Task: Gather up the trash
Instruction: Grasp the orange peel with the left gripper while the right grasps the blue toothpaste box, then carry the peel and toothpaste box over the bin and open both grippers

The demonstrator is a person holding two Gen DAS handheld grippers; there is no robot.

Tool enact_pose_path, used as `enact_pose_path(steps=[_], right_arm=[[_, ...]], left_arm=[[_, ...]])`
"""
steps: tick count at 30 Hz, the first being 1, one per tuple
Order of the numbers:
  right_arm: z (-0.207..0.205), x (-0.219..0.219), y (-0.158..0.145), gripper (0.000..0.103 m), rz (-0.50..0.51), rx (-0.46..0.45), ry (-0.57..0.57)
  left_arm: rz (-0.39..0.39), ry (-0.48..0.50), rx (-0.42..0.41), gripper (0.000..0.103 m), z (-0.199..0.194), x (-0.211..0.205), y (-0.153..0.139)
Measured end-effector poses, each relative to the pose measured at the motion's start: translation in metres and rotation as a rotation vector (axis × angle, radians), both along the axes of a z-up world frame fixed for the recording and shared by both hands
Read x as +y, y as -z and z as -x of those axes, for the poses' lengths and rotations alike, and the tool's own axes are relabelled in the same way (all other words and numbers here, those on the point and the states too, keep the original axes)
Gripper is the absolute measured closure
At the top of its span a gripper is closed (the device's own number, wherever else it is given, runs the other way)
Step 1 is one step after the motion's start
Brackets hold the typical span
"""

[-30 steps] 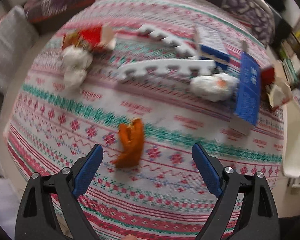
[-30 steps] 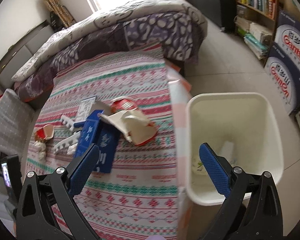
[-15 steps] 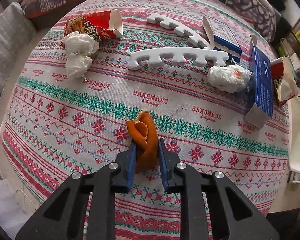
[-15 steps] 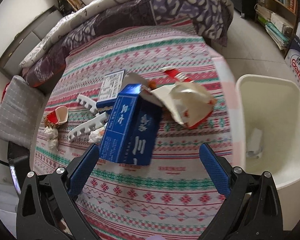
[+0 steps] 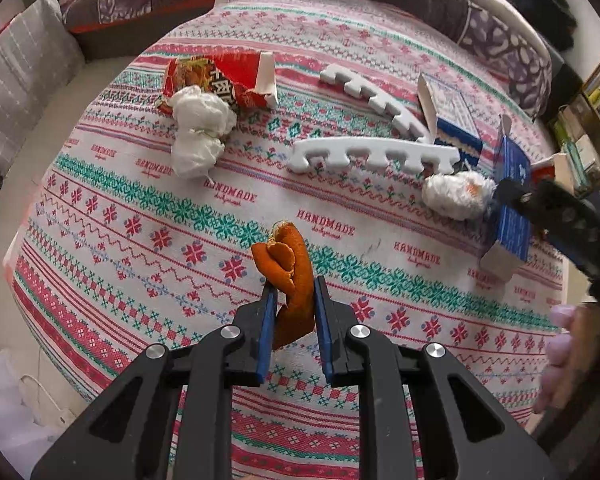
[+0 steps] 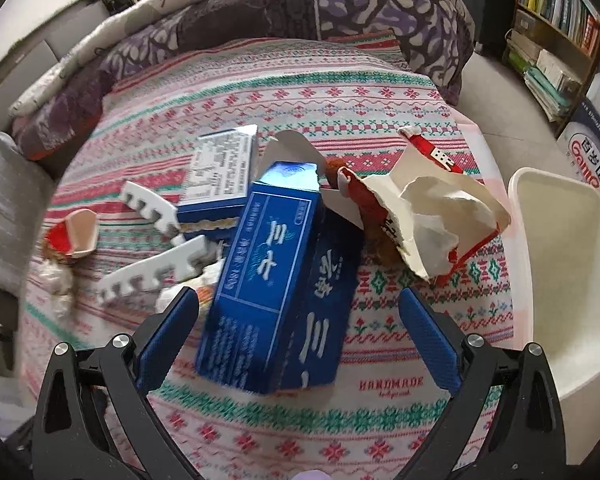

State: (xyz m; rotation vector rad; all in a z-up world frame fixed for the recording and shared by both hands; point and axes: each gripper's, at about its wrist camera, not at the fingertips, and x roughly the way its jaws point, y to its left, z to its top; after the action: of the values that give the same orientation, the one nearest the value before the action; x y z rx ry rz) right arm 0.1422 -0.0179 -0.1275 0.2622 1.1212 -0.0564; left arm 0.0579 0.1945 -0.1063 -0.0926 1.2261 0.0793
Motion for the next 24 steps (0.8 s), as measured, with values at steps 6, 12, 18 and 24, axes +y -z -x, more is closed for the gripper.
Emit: enact_pose_path(steps=[6, 12, 18, 24], right_arm=[[-0.006, -0.001, 0.014, 0.033, -0.066, 0.049, -0.049], [0.002, 0.000, 0.000, 0.056, -0.091, -0.011, -0.077], [0.008, -0.009, -0.011, 0.067, -0.176, -0.039, -0.082], [0.017, -0.011, -0.037, 0.068, -0.175, -0.148, -0.108]], left_arm=[[0.016, -0.018, -0.006, 0.084, -0.009, 0.000, 0.001], [0.039, -0.045, -0.026, 0.084, -0.012, 0.007, -0.003], [0.052, -0.047, -0.077, 0.084, -0.013, 0.003, -0.015], [0.059, -0.052, -0.158, 0.084, -0.015, -0.003, -0.034]])
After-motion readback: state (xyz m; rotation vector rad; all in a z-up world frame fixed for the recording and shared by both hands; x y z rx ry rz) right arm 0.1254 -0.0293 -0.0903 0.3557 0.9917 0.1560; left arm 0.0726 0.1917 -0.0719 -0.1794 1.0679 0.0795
